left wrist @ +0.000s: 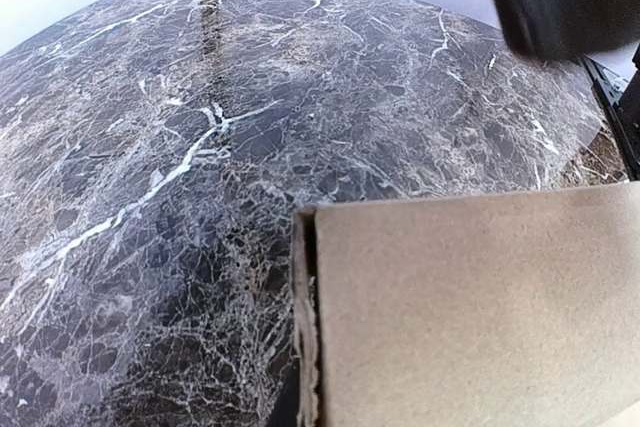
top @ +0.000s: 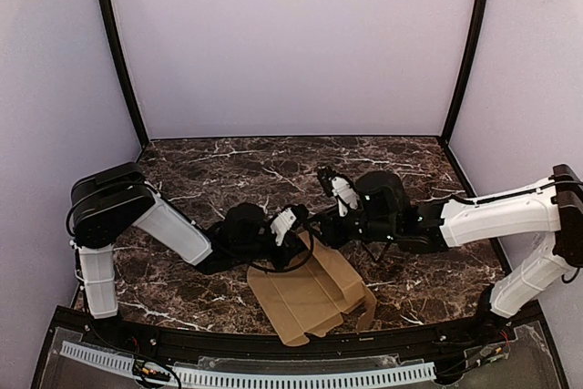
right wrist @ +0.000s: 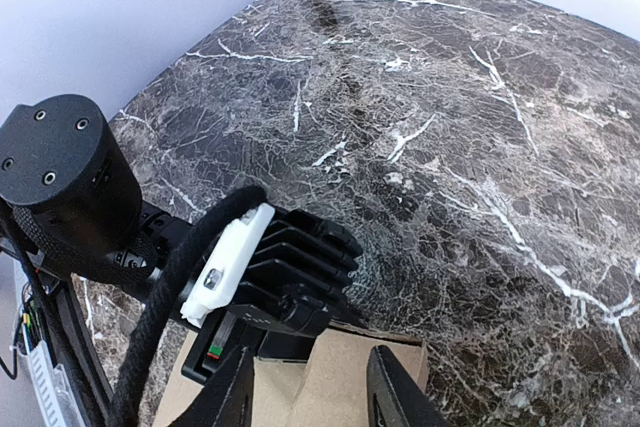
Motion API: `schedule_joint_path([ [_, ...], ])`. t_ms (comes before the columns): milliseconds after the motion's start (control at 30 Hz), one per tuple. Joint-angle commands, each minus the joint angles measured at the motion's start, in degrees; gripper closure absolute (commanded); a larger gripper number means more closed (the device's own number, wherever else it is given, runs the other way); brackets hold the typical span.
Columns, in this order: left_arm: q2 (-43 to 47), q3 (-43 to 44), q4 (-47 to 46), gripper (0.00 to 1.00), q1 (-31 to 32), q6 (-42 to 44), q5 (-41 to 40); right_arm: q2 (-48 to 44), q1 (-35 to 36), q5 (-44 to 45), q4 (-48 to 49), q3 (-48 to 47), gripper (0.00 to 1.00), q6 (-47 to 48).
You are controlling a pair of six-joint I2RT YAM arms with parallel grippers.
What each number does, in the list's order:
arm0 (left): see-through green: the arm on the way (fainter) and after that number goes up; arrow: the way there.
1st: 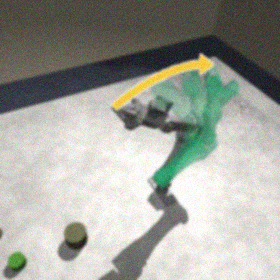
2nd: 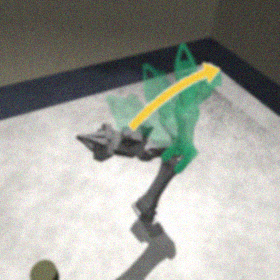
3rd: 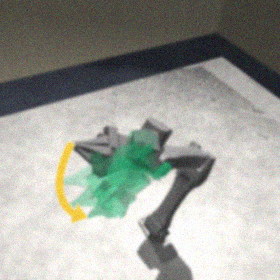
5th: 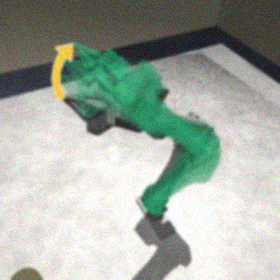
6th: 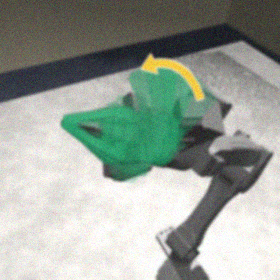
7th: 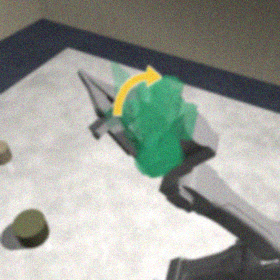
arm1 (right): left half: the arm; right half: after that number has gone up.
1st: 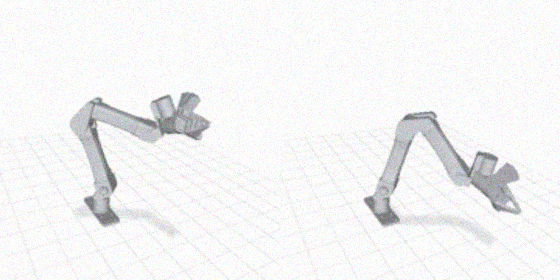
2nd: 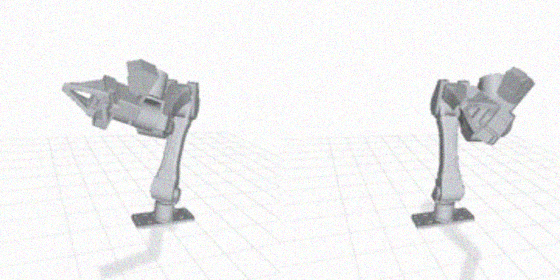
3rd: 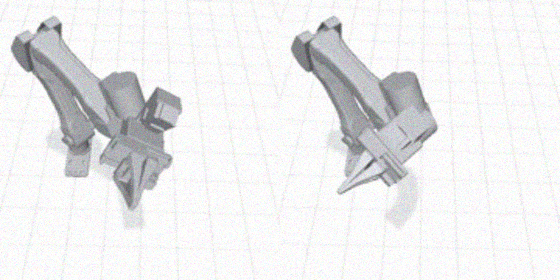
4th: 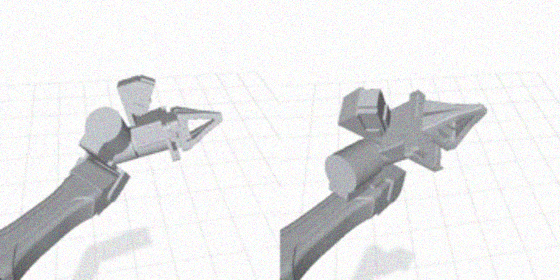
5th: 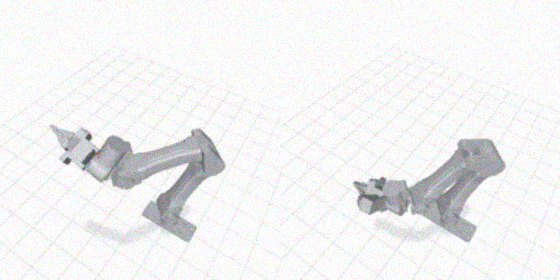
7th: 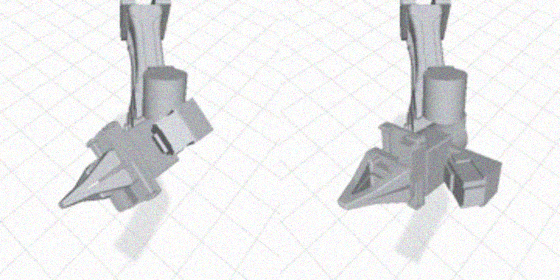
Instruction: Fold the paper box
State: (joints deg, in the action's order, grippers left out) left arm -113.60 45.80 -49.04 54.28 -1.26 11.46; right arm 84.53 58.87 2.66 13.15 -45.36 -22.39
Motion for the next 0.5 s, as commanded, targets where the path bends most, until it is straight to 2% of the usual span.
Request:
schedule_joint_path([
  [0, 3.69, -0.37, 2.67, 1.0, 0.46, 2.62, 0.65, -2.69, -0.45, 0.18, -5.64, 1.76, 0.54, -2.76],
  [33, 4.19, -0.45, 2.96, 1.0, 0.45, 2.99, 0.88, -2.97, -0.78, -0.42, -6.2, 2.16, 0.48, -3.28],
  [167, 5.57, -1.15, 4.62, 1.0, 0.42, 4.82, 3.48, -4.92, -1.29, -4.45, -6.45, 4.26, 0.4, -4.37],
  [467, 9.6, -2.46, 8.49, 1.0, 0.43, 6.29, 10.86, -17.97, -1.94, -11.59, -6.16, 9.3, 0.38, -0.74],
])
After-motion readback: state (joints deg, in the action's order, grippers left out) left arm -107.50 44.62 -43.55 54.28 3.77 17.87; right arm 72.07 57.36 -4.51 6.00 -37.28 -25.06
